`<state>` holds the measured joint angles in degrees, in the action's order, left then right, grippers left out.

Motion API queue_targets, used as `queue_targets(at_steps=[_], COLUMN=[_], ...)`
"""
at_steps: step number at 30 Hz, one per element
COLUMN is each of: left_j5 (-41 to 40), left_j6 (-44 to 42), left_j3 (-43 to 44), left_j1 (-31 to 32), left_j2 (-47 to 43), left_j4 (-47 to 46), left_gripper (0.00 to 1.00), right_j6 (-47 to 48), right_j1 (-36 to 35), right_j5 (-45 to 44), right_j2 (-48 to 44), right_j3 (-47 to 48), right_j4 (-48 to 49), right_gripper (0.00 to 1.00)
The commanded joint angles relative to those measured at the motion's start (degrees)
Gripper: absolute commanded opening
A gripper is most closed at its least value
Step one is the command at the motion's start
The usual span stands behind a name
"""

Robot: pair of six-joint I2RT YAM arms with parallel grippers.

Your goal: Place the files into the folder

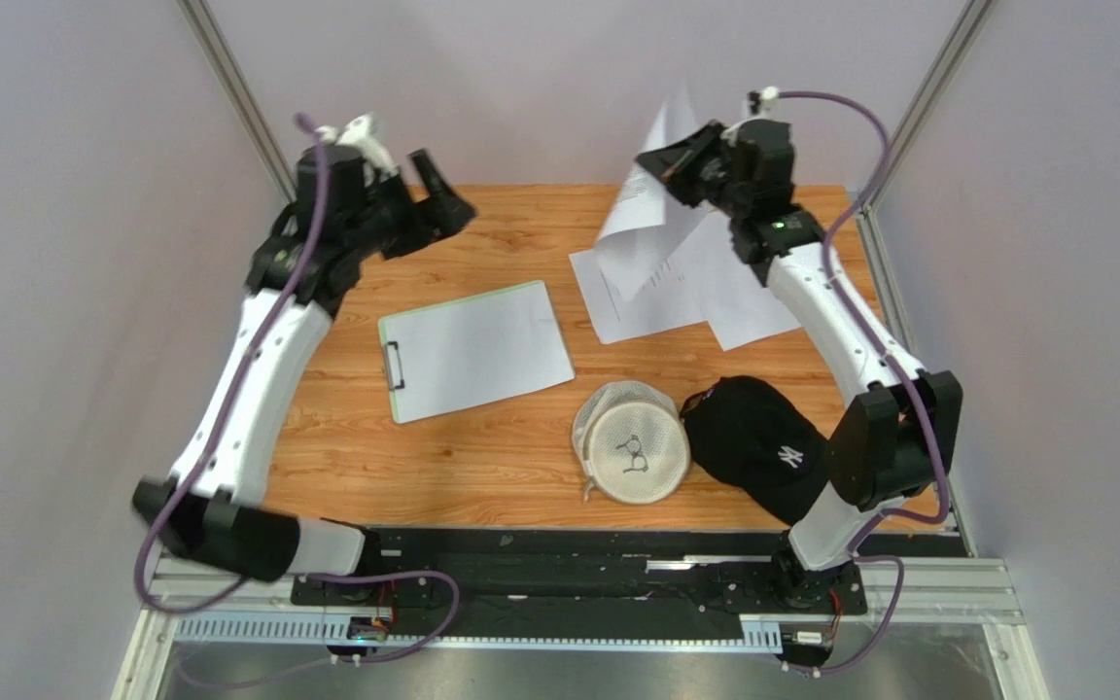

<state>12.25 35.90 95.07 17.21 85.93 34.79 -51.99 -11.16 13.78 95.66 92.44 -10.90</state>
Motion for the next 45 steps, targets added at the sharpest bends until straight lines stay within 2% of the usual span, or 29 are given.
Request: queue_targets(at_steps=[1, 5, 9, 10, 15, 16, 18, 21, 22, 23, 24, 29, 30, 36, 39, 45], left_j5=[-10.0, -6.0, -6.7, -5.7, 6.7, 9.3, 16.3, 26.0, 28.3, 30.3, 30.3, 30.6, 30.2, 30.8, 30.3, 26.7], left_j6=[-6.1, -7.7, -9.2, -8.9, -7.7, -6.1, -3.2, 7.0, 14.2, 17.3, 22.2, 34.0, 38.4, 54.2, 58.4, 60.2], left_j3=[-17.8, -26.1, -28.9, -29.5, -32.2, -34.0, -36.2, -44.7, -46.8, -48.6, -51.0, -55.9, -57.9, -63.2, -64.0, -64.8], left_j1=[-7.9, -15.8, -16.9, -16.9, -16.9, -16.9, -16.9, -16.6, -16.2, -15.8, -14.9, -12.7, -11.7, -7.1, -5.4, -3.6], left_j2=[-11.0, -17.8, -19.1, -19.0, -16.6, -16.1, -15.4, -15.8, -16.6, -16.9, -17.4, -17.3, -17.2, -11.1, -9.0, -10.5], left_j4=[10.6, 12.1, 11.8, 10.8, 6.0, 3.6, 0.6, -8.7, -16.8, -20.2, -24.5, -34.8, -40.4, -53.3, -55.8, -53.1], left_gripper=[0.90, 0.88, 0.88, 0.86, 0.90, 0.91, 0.94, 0.96, 0.96, 0.96, 0.96, 0.96, 0.98, 0.99, 0.99, 0.99], right_j6=[-14.9, -16.0, -18.8, -18.5, -22.8, -22.8, -21.5, -19.6, -19.0, -19.1, -19.5, -19.7, -20.3, -21.4, -21.4, -20.7], right_j1=[-10.3, -17.7, -21.0, -21.8, -26.6, -27.5, -29.1, -30.0, -30.1, -30.1, -30.1, -30.8, -30.8, -31.4, -31.6, -31.7], right_j5=[-9.6, -19.8, -26.8, -27.6, -34.2, -37.6, -38.3, -39.9, -39.7, -39.8, -39.9, -42.1, -42.3, -43.0, -43.8, -44.5], right_j2=[3.1, 4.4, 4.5, 4.5, 3.3, 2.3, 2.0, 1.1, 0.9, 0.4, 0.1, -1.5, -1.7, -1.3, -1.2, -1.2], right_j3=[-4.9, -11.6, -20.9, -25.2, -35.2, -37.1, -38.6, -41.3, -42.3, -44.0, -44.9, -47.3, -47.9, -48.8, -49.6, -50.3], right_j4=[13.8, 20.5, 25.6, 30.5, 36.9, 36.8, 38.4, 43.0, 44.8, 46.2, 48.2, 49.4, 49.7, 51.9, 53.1, 53.9], right_gripper=[0.00, 0.00, 0.00, 0.00, 0.00, 0.00, 0.00, 0.01, 0.02, 0.02, 0.05, 0.06, 0.06, 0.05, 0.05, 0.05])
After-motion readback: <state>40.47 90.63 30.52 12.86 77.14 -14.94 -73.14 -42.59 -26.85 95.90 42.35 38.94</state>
